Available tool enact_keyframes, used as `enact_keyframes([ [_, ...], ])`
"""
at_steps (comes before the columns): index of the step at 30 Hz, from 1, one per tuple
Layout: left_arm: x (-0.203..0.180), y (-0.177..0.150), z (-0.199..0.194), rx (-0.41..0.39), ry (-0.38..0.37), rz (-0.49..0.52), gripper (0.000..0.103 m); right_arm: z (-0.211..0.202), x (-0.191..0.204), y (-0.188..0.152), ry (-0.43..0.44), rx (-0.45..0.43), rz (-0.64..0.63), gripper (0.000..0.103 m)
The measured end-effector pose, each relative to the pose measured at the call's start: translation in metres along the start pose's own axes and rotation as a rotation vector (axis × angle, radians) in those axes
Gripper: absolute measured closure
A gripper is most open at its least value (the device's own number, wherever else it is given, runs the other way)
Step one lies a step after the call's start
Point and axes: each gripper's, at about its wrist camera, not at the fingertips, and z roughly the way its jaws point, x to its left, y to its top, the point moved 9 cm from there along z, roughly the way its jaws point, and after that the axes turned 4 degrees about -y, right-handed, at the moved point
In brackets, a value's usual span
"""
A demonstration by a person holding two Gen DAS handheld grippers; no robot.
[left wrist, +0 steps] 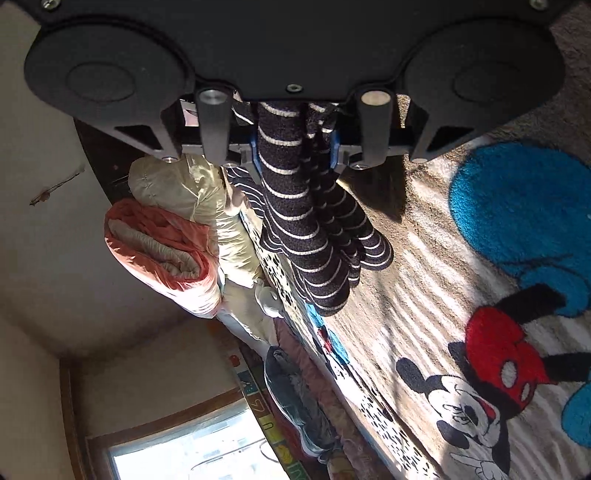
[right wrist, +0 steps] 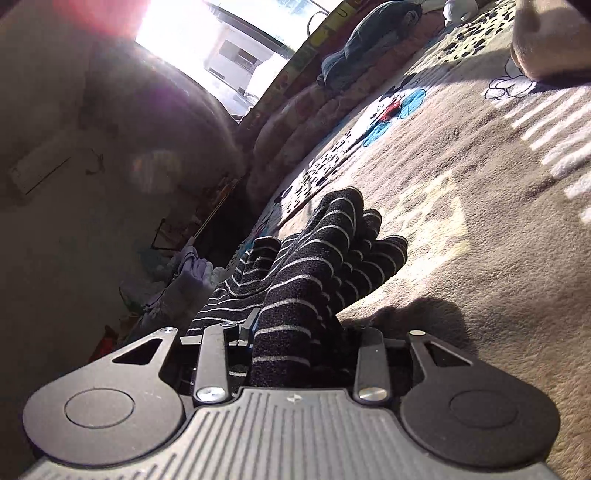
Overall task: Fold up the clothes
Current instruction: 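Lift the folded trousers with both tools and carry them toward the pillows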
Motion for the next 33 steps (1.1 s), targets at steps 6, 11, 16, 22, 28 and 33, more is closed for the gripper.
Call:
enact_keyframes([
  [6, -0.008, -0.038, -0.023, 0.031, 0.047, -0.017, 0.063, -0.047, 0.000, -0.009, -0.033, 0.014, 0.048, 0.034],
  [11, 0.019, -0.063, -0.053, 0.027, 0.187, 0.037, 0.036, -0.071, -0.040, -0.045, -0.181, 0.030, 0.059, 0.020],
  [16, 0.012, -0.072, -0.064, 0.009, 0.176, 0.015, 0.030, -0.077, -0.036, -0.059, -0.184, 0.034, -0.003, 0.019],
  [22, 0.011, -0.084, -0.047, 0.022, 0.204, 0.011, 0.030, -0.059, -0.031, -0.062, -0.193, 0.041, -0.053, 0.018],
  [28, 0.010, -0.091, -0.041, -0.013, 0.252, 0.032, 0.032, -0.036, -0.020, -0.068, -0.189, 0.061, -0.111, 0.032],
  [33, 0.014, -0.100, -0.043, -0.045, 0.238, -0.018, 0.063, -0.032, -0.020, -0.072, -0.119, 0.090, -0.055, 0.062],
])
